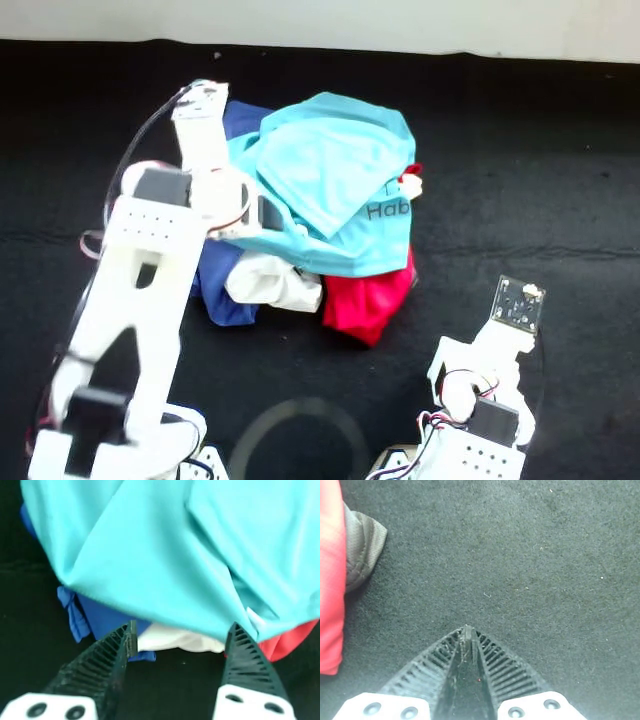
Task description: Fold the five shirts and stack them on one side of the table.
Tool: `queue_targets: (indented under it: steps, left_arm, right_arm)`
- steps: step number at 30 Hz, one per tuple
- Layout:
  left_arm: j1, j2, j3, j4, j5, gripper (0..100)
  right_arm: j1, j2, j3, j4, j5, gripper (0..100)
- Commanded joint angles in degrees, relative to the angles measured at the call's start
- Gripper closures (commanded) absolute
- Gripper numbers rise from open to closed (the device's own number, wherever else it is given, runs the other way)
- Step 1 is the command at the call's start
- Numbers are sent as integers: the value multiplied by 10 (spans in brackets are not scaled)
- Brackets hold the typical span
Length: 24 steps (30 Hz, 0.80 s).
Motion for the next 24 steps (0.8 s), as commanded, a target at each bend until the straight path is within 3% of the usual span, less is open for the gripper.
queue_targets:
  steps: [1, 8, 13, 15, 18, 21, 24]
  left_arm:
    - [14, 71, -51, -21, 20, 681]
    - [48, 269, -117, -23, 17, 681]
    - [36, 377, -155, -4, -11, 689]
    - [22, 404, -167, 20, -38, 766]
    - [-9, 427, -185, 48, -69, 992]
    - [-60, 432, -204, 94, -75, 959]
    - [-132, 431, -230, 111, -76, 994]
  right_arm:
    - [-1, 6, 69, -11, -2, 991]
    - [-1, 6, 69, -11, -2, 991]
    - [-1, 6, 69, -11, -2, 991]
    - [-1, 6, 69, -11, -2, 991]
    - [-1, 6, 69, -11, -2, 991]
    - [-1, 6, 69, -11, -2, 991]
    - [-1, 6, 69, -11, -2, 991]
